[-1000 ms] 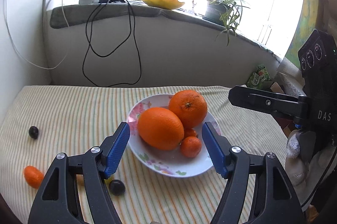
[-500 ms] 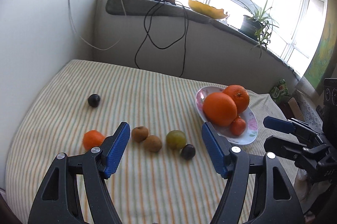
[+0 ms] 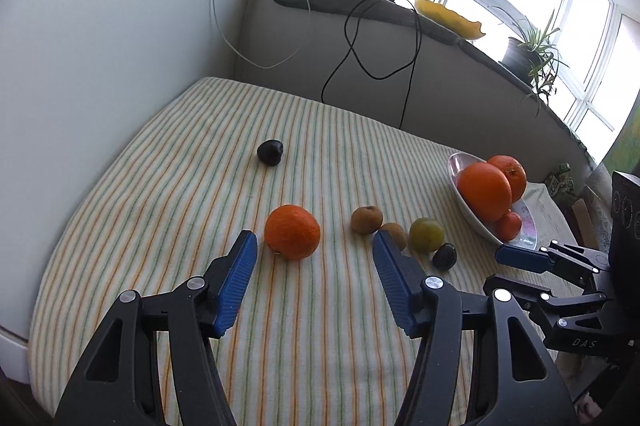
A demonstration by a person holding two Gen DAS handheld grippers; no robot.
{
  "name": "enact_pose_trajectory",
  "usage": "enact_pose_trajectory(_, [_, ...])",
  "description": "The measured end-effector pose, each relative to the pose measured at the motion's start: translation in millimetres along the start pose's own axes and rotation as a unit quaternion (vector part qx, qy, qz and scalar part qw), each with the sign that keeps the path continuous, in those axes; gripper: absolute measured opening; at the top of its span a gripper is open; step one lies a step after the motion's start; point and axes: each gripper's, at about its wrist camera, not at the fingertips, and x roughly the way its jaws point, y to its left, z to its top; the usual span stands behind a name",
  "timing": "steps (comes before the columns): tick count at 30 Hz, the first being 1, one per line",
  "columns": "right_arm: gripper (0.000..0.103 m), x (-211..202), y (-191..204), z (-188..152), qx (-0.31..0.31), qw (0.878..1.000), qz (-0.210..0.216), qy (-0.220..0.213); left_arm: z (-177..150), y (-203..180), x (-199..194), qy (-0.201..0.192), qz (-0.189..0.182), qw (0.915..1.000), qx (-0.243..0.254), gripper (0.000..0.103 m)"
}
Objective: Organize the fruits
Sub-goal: 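Move the left tool to a small tangerine while the right tool moves to a dark plum, then close the left tool on the small tangerine while the right tool closes on the dark plum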
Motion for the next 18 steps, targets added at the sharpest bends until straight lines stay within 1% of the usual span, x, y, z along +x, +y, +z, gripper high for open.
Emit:
enact_pose_trajectory(6, [0.048, 20, 5, 4, -0.006, 1.0, -0.009, 0.022, 3, 9, 18, 0.014, 0.006, 0.9998, -0.007, 0.058])
enact_pose_trajectory(11, [0.048, 31, 6, 7, -0.007, 0.999, -0.014, 0.033, 6, 21, 33, 0.03, -0.001, 0.9992, -0.027, 0.057])
enact_pose_trajectory(15, [0.047, 40, 5, 9, -0.008, 0.999, -0.021, 0.038, 6, 24, 39, 0.035, -0.004, 0.999, -0.025, 0.057])
enact_pose_trajectory(17, [0.045, 44, 4, 10, -0.009, 0.999, -0.027, 0.042, 7, 25, 41, 0.038, -0.005, 0.999, -0.024, 0.057])
enact_pose_trajectory(18, [0.043, 46, 4, 11, -0.009, 0.999, -0.03, 0.045, 6, 26, 42, 0.039, -0.006, 0.9989, -0.024, 0.057])
